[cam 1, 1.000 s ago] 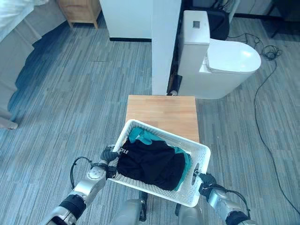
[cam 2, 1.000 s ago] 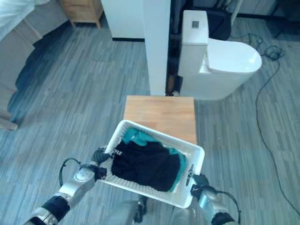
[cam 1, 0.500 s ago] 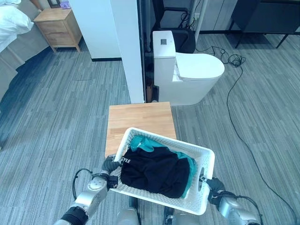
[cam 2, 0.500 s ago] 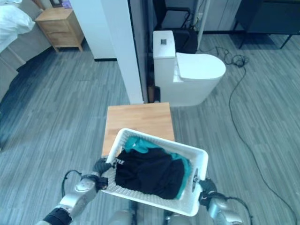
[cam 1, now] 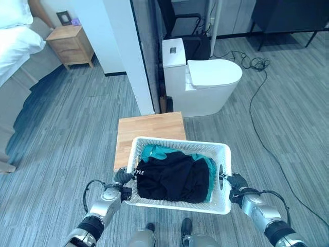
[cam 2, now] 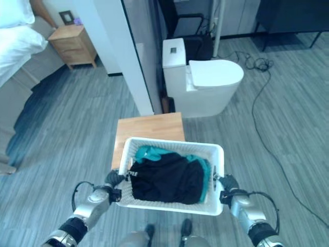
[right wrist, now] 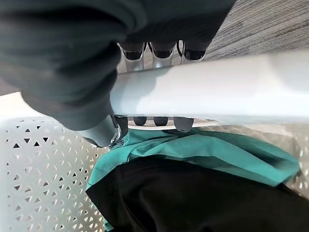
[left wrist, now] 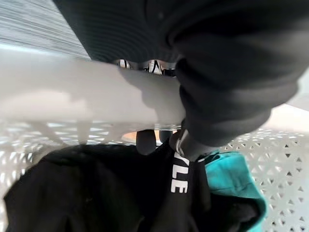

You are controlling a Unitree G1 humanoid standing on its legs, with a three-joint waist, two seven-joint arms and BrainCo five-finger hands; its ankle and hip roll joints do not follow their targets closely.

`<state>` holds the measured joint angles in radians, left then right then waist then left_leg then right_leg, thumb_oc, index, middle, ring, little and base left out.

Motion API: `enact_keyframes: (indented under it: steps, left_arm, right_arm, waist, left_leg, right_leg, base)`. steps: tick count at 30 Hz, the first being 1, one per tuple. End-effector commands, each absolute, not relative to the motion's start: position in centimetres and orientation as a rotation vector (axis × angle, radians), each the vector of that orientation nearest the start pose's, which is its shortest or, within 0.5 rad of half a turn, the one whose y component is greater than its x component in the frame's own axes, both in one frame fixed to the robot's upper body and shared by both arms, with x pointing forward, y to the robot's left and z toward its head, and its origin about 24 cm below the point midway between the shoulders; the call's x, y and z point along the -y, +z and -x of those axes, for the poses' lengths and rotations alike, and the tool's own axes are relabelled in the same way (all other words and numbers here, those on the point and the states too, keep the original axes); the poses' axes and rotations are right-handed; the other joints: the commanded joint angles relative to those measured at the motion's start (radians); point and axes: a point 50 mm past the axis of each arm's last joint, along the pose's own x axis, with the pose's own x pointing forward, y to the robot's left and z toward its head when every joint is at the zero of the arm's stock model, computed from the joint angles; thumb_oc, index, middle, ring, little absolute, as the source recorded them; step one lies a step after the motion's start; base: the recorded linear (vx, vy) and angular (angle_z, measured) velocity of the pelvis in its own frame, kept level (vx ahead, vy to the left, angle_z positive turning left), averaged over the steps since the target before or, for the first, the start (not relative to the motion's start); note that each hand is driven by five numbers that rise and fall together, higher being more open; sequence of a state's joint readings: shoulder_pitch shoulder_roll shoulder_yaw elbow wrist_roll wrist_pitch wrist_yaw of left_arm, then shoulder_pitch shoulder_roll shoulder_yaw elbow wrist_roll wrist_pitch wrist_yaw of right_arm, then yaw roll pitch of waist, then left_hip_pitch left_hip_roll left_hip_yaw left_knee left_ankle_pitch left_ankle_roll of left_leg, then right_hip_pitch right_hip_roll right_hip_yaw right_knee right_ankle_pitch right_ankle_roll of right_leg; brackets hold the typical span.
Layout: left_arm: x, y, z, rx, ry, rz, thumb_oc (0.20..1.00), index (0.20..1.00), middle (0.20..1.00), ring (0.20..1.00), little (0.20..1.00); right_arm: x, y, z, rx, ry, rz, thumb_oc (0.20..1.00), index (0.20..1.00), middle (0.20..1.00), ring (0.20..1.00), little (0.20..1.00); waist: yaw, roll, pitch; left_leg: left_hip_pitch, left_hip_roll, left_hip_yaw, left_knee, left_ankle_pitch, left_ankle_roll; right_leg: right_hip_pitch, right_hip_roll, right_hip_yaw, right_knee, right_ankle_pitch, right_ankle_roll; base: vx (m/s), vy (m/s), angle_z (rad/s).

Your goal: Grab the laundry basket,head to the washer,open it,put in the laundry and shut it.

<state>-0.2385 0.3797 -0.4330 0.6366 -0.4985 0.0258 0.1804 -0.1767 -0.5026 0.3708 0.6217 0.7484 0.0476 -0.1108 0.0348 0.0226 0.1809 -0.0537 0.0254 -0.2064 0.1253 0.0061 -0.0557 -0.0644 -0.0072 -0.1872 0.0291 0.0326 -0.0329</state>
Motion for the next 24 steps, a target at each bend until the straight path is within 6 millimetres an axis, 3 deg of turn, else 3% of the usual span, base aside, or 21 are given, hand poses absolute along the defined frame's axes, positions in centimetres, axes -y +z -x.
enact_keyframes:
  steps: [1, 6, 8, 9, 13, 16, 19, 20, 22, 24]
  left_arm:
    - [-12.8, -4.9, -25.5, -0.486, -0.340, -0.095, 0.200, 0.200, 0.200, 0.200, 0.200]
    - [-13.3, -4.1, -26.2, -0.449, -0.328, -0.098, 0.200, 0.200, 0.200, 0.200, 0.200]
    - [-13.3, -4.1, -26.2, -0.449, -0.328, -0.098, 0.200, 0.200, 0.200, 0.200, 0.200]
    - [-13.5, -4.0, -26.3, -0.443, -0.321, -0.100, 0.200, 0.200, 0.200, 0.200, 0.200]
    - [-14.0, -4.1, -26.3, -0.449, -0.306, -0.116, 0.200, 0.200, 0.200, 0.200, 0.200]
    - [-14.8, -4.0, -26.4, -0.448, -0.276, -0.116, 0.200, 0.200, 0.200, 0.200, 0.200]
    - [-15.1, -4.0, -26.4, -0.452, -0.280, -0.119, 0.200, 0.200, 0.200, 0.200, 0.200]
    - [-15.1, -4.0, -26.4, -0.452, -0.280, -0.122, 0.200, 0.200, 0.200, 0.200, 0.200]
    - [-15.1, -4.0, -26.4, -0.456, -0.275, -0.120, 0.200, 0.200, 0.200, 0.200, 0.200]
    - [-15.4, -3.9, -26.5, -0.450, -0.254, -0.103, 0.200, 0.200, 0.200, 0.200, 0.200]
  right_arm:
    - [18.0, 1.3, -30.0, -0.254, 0.116, -0.289, 0.200, 0.200, 0.200, 0.200, 0.200]
    - [17.2, 1.2, -29.9, -0.259, 0.127, -0.301, 0.200, 0.200, 0.200, 0.200, 0.200]
    - [17.2, 1.2, -29.9, -0.259, 0.126, -0.301, 0.200, 0.200, 0.200, 0.200, 0.200]
    - [16.9, 1.3, -29.9, -0.254, 0.132, -0.312, 0.200, 0.200, 0.200, 0.200, 0.200]
    - [16.1, 1.3, -30.0, -0.253, 0.149, -0.322, 0.200, 0.200, 0.200, 0.200, 0.200]
    - [15.2, 1.6, -30.3, -0.249, 0.176, -0.313, 0.200, 0.200, 0.200, 0.200, 0.200]
    - [15.4, 1.0, -29.7, -0.271, 0.186, -0.307, 0.200, 0.200, 0.200, 0.200, 0.200]
    - [15.5, 0.7, -29.5, -0.279, 0.182, -0.311, 0.200, 0.200, 0.200, 0.200, 0.200]
    - [15.3, 0.5, -29.3, -0.287, 0.187, -0.314, 0.200, 0.200, 0.200, 0.200, 0.200]
    - [15.0, 0.0, -29.3, -0.307, 0.185, -0.321, 0.200, 0.200, 0.200, 0.200, 0.200]
  waist:
    - [-0.002, -0.013, -0.037]
    - [-0.007, -0.008, -0.016]
    - [-0.005, -0.008, -0.016]
    - [-0.008, -0.009, -0.015]
    - [-0.008, -0.013, -0.014]
    - [0.011, -0.014, -0.008]
    - [0.020, -0.018, -0.022]
    - [0.041, -0.022, -0.039]
    - [0.052, -0.026, -0.048]
    - [0.096, -0.024, -0.063]
  left_leg:
    - [-0.035, -0.055, 0.051, 0.048, -0.052, 0.028]
    - [-0.037, -0.110, 0.121, 0.000, -0.065, 0.074]
    - [-0.037, -0.110, 0.123, -0.001, -0.064, 0.074]
    - [-0.033, -0.122, 0.147, -0.016, -0.065, 0.083]
    - [-0.026, -0.130, 0.185, -0.032, -0.067, 0.093]
    - [-0.020, -0.110, 0.236, -0.033, -0.068, 0.097]
    - [-0.020, -0.100, 0.264, -0.046, -0.057, 0.112]
    - [-0.027, -0.091, 0.288, -0.053, -0.050, 0.114]
    - [-0.028, -0.088, 0.303, -0.056, -0.050, 0.111]
    - [-0.030, -0.063, 0.370, -0.064, -0.040, 0.108]
  right_leg:
    - [0.007, -0.054, 0.086, 0.010, 0.002, 0.127]
    - [-0.086, -0.130, 0.160, 0.040, 0.067, 0.193]
    - [-0.087, -0.130, 0.162, 0.041, 0.067, 0.193]
    - [-0.101, -0.153, 0.177, 0.032, 0.093, 0.212]
    - [-0.123, -0.177, 0.185, 0.023, 0.125, 0.233]
    - [-0.141, -0.200, 0.083, 0.061, 0.116, 0.234]
    - [-0.106, -0.147, 0.046, 0.170, 0.030, 0.202]
    - [-0.084, -0.135, -0.012, 0.207, -0.009, 0.192]
    - [-0.064, -0.134, -0.045, 0.194, -0.021, 0.190]
    - [-0.016, -0.159, -0.187, 0.224, -0.059, 0.188]
  base:
    - [-0.07, 0.336, -0.14]
    - [-0.10, 0.338, -0.34]
    - [-0.04, 0.179, -0.67]
    - [-0.04, 0.172, -0.35]
    - [-0.06, 0.218, -0.49]
    - [-0.05, 0.092, -0.71]
    - [-0.10, 0.134, -0.38]
    - [-0.08, 0.064, -0.64]
    - [-0.06, 0.026, -0.68]
    - [-0.12, 0.045, -0.84]
